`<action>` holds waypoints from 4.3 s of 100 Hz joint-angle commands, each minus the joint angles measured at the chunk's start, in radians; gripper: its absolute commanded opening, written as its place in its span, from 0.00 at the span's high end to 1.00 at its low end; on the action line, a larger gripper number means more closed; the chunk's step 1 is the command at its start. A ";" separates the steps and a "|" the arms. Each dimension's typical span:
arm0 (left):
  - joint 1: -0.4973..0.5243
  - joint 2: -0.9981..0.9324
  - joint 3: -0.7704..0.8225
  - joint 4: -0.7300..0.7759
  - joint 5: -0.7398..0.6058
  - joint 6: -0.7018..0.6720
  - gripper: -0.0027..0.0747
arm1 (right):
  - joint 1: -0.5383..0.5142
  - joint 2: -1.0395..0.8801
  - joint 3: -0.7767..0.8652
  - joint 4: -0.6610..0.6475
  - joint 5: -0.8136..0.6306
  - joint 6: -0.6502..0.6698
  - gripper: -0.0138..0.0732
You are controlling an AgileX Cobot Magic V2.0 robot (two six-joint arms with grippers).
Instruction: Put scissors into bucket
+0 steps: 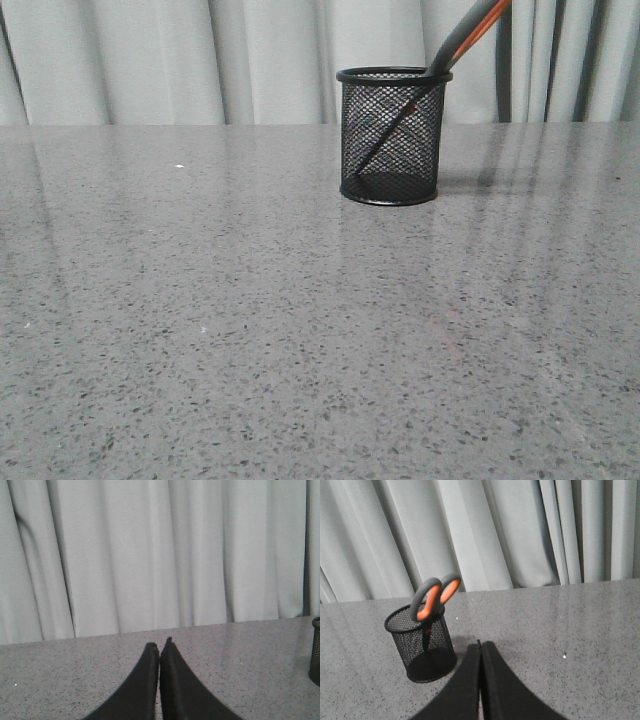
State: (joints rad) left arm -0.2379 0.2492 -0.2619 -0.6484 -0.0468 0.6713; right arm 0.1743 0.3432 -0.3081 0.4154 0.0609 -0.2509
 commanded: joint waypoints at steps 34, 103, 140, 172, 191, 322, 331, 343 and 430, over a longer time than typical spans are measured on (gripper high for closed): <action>0.003 0.006 -0.026 -0.018 -0.070 -0.012 0.99 | -0.004 0.001 -0.007 0.002 -0.077 -0.013 0.92; 0.003 0.006 -0.024 -0.018 -0.065 -0.012 0.99 | -0.004 0.001 -0.007 0.002 -0.077 -0.013 0.92; 0.014 0.001 -0.002 0.390 -0.066 -0.288 0.99 | -0.004 0.001 -0.007 0.002 -0.077 -0.013 0.92; 0.118 -0.131 0.137 0.520 0.013 -0.475 0.99 | -0.004 0.001 -0.007 0.002 -0.077 -0.013 0.92; 0.193 -0.236 0.224 0.544 0.016 -0.494 0.99 | -0.004 0.001 -0.007 0.002 -0.077 -0.013 0.92; 0.203 -0.279 0.288 0.535 0.065 -0.541 0.99 | -0.004 0.001 -0.007 0.002 -0.079 -0.013 0.92; 0.203 -0.279 0.288 0.535 0.065 -0.541 0.99 | -0.004 0.001 -0.007 -0.006 -0.079 -0.013 0.92; 0.203 -0.279 0.288 0.535 0.065 -0.541 0.99 | -0.004 0.001 0.002 -0.130 -0.008 -0.011 0.92; 0.203 -0.277 0.288 0.535 0.065 -0.541 0.99 | -0.151 -0.375 0.336 -0.400 0.066 0.167 0.92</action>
State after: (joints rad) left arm -0.0381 -0.0031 -0.0023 -0.1046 0.0961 0.1395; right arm 0.0300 -0.0076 0.0108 0.0467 0.1908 -0.0870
